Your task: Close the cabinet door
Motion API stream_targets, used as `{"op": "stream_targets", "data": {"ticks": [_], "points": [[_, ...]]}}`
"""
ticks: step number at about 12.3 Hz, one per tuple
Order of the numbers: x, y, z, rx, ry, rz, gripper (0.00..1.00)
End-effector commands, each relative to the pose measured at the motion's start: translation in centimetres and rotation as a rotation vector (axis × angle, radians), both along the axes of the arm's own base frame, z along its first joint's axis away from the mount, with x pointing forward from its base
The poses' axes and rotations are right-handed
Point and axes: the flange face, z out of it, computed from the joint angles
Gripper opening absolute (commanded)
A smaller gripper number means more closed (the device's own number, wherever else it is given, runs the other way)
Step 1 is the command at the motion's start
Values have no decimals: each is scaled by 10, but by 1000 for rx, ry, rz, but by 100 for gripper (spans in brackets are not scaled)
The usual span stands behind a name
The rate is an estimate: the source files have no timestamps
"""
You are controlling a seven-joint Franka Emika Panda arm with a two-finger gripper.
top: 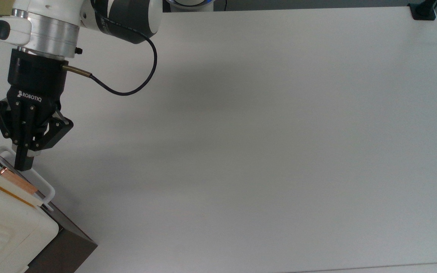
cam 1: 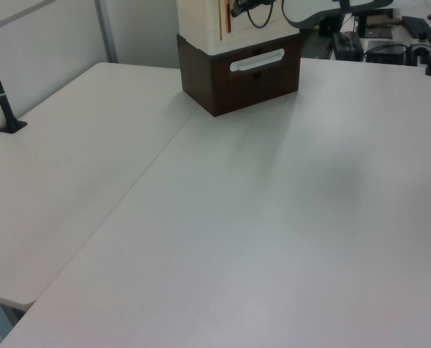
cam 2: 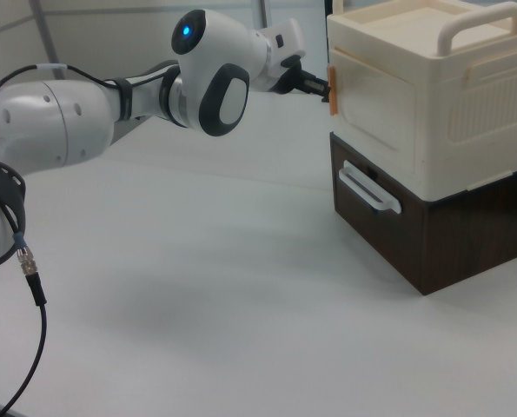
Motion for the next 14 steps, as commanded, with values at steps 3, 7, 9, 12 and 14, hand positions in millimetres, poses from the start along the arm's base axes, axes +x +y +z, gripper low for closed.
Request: {"op": "stream_targets", "data": {"ticks": [3, 7, 9, 12, 14], "points": [[10, -9, -8, 0, -23, -24, 6], [17, -16, -10, -16, -59, -31, 7], [20, -16, -21, -9, -59, -39, 7], [23, -21, -33, -17, -49, -47, 7], [25, -23, -41, -18, -41, -52, 7]]}}
